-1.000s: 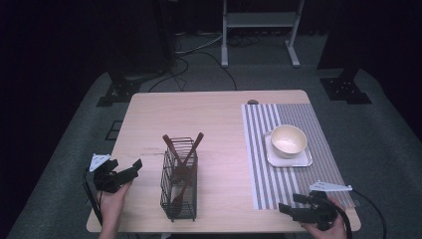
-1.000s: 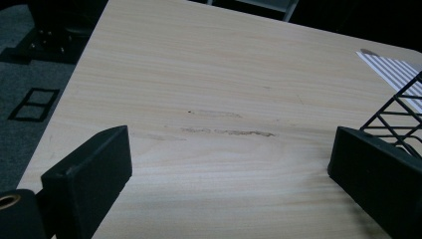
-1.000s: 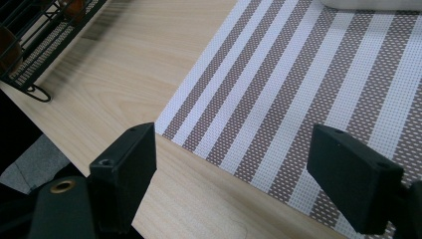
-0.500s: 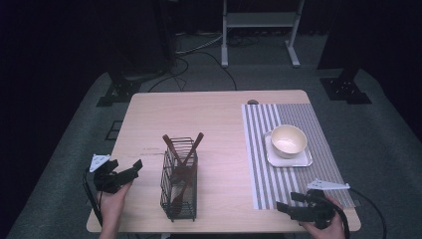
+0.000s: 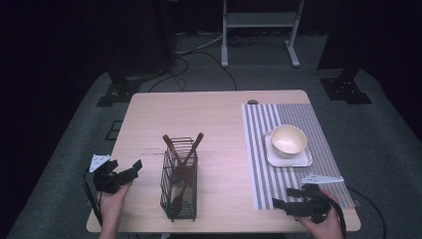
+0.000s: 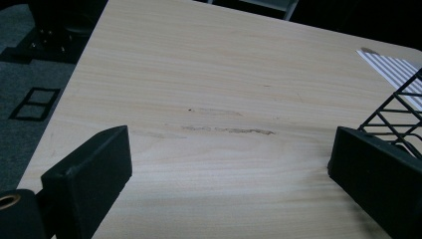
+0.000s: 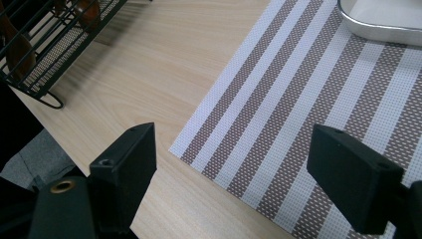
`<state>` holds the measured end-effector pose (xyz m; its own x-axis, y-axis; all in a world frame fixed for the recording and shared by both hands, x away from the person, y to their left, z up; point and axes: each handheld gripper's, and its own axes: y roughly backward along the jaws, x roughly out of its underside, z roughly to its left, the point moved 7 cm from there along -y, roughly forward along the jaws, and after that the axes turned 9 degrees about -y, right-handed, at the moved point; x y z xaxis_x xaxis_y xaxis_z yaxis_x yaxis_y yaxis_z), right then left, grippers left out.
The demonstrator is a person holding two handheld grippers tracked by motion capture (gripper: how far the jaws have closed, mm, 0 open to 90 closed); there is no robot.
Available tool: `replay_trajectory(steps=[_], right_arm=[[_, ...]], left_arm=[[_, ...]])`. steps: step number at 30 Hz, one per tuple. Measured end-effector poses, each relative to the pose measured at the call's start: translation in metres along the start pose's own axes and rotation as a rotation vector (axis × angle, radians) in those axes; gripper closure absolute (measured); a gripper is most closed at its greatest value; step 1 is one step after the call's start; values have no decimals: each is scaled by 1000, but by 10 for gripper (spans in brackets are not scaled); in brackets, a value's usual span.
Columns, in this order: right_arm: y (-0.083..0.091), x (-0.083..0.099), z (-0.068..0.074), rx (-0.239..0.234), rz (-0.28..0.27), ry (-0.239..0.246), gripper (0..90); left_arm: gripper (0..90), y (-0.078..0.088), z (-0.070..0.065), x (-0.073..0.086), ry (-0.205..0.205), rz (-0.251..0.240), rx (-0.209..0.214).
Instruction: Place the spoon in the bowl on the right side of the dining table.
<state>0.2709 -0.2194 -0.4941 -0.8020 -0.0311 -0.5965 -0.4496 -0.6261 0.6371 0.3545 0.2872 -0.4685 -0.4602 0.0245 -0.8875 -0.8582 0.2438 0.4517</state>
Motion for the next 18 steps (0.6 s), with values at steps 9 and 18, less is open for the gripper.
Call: replay_trajectory(steps=[9,18], right_arm=[[-1,-11,10,-23,21,11,183],[-4,-26,28,-31,33,52,183]], left_arm=[[26,0,0,0,0,0,-1],[26,0,-1,0,0,3,0]])
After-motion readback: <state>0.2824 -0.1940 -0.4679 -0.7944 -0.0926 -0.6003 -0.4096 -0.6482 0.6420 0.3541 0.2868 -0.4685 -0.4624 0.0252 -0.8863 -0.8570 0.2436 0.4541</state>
